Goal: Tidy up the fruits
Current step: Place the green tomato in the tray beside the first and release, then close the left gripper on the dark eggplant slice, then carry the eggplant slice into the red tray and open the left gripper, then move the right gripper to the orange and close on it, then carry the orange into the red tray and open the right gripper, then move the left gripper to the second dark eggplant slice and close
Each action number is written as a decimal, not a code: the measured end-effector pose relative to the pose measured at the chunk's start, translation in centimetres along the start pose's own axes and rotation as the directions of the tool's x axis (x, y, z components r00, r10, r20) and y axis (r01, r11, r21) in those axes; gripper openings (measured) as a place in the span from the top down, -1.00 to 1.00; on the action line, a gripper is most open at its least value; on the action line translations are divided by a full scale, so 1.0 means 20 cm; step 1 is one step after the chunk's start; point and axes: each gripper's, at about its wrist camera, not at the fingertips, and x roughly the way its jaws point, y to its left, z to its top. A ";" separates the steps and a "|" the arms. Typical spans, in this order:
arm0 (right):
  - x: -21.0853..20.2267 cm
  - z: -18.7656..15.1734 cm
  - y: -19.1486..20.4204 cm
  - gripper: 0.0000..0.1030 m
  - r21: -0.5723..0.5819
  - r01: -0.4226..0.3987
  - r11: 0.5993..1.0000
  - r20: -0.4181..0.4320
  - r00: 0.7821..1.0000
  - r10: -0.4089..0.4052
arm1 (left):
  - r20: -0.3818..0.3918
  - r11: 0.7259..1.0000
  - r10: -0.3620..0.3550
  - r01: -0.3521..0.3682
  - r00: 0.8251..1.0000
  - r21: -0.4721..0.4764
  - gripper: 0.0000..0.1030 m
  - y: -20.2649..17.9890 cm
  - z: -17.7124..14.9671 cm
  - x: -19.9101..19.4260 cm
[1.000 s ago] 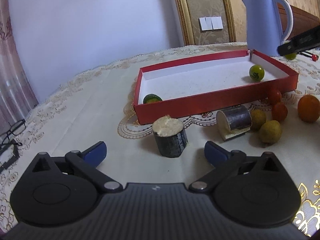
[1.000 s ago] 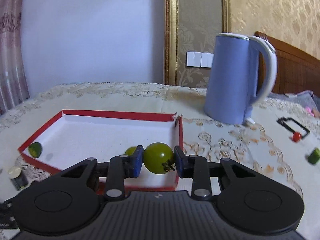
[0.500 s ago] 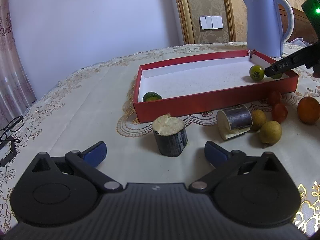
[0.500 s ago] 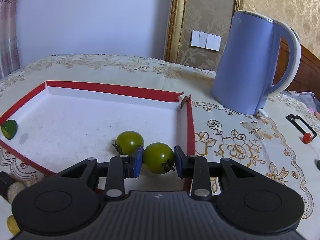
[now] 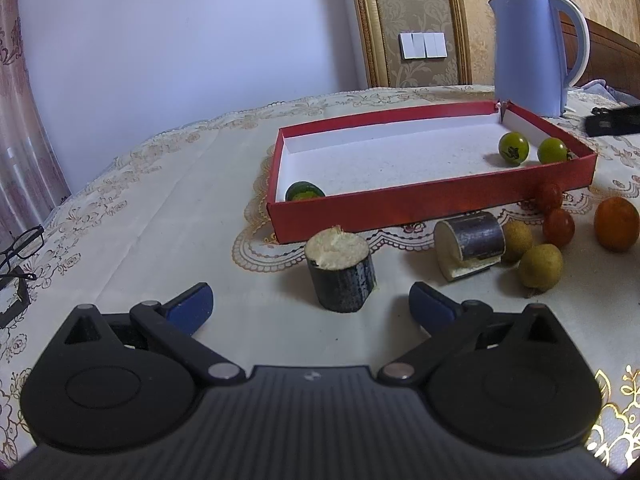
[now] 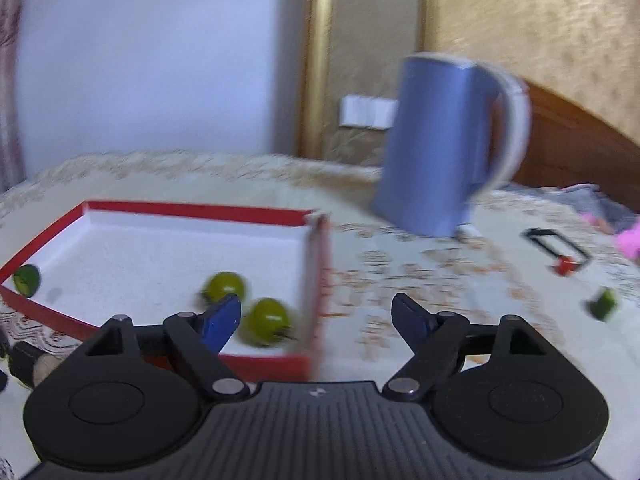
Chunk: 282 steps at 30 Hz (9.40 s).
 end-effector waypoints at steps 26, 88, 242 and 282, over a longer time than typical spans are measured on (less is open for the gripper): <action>0.09 -0.20 -0.32 -0.92 0.189 0.186 0.964 -0.214 0.966 -0.145 | -0.045 0.992 -0.024 0.018 0.999 -0.122 -0.50 0.07 0.08 0.07; 0.09 -0.20 -0.33 -0.92 0.189 0.185 0.964 -0.212 0.967 -0.144 | 0.010 0.989 -0.007 0.008 1.000 -0.151 -0.37 -0.01 0.46 0.50; 0.07 -0.17 -0.04 -0.91 -0.014 -0.091 0.996 -0.172 0.981 0.087 | -0.058 0.943 -0.111 0.087 0.992 -0.321 -1.00 0.20 0.15 0.11; 0.10 -0.17 -0.07 -0.99 0.022 -0.086 0.996 -0.187 0.978 0.089 | 0.031 0.976 -0.169 0.172 0.985 -0.136 -0.29 -0.21 0.17 0.02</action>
